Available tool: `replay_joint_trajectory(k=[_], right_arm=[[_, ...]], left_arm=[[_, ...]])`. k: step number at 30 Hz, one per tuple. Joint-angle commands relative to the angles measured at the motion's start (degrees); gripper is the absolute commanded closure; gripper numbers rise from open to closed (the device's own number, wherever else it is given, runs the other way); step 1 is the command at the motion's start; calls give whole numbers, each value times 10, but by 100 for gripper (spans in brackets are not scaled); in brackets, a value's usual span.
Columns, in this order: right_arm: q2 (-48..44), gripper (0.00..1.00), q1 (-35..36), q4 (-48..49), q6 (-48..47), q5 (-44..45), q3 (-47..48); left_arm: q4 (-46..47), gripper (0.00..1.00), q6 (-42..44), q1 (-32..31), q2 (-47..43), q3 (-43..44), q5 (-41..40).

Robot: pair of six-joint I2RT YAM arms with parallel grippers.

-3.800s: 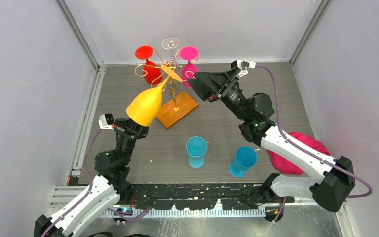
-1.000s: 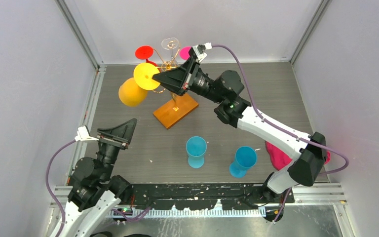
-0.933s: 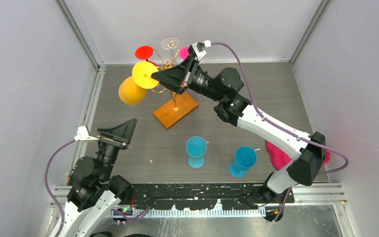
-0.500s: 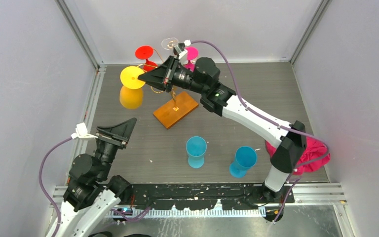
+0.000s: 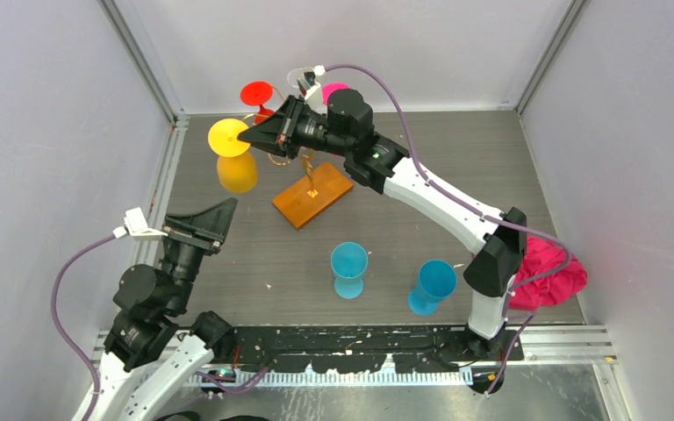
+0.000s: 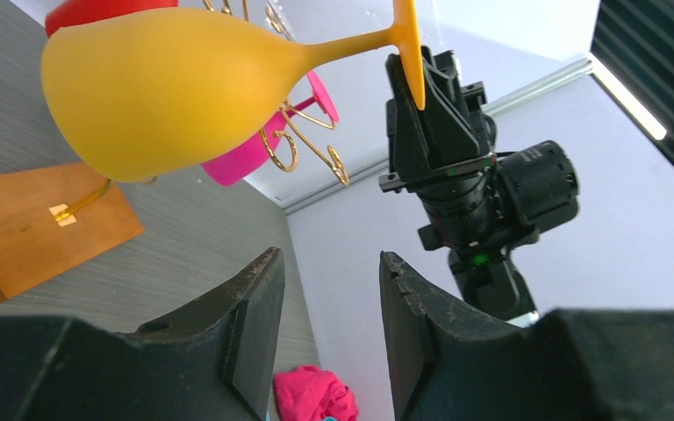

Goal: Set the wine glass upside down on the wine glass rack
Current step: Turn the wine glass upside down at the wine rack.

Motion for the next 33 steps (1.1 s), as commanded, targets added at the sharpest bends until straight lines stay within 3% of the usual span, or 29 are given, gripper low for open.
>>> replay_joint_trajectory(k=[1,9,14,22,33], right_arm=[[6,99,-5,-40,-37,9,53],[24,99,-18,-74,-38,9,82],[41,99,-28,-91,-38,5,109],[68,99,-35,-118,-43,0,152],[78,99,-48,-124,-47,-6,160]], left_arm=[[43,52,48,-2,37,32,-36],[91,27,82,-2,91,64,-65],[119,17,105,-2,121,85,-88],[139,15,132,-2,168,105,-132],[75,24,119,-1,246,177,-166]])
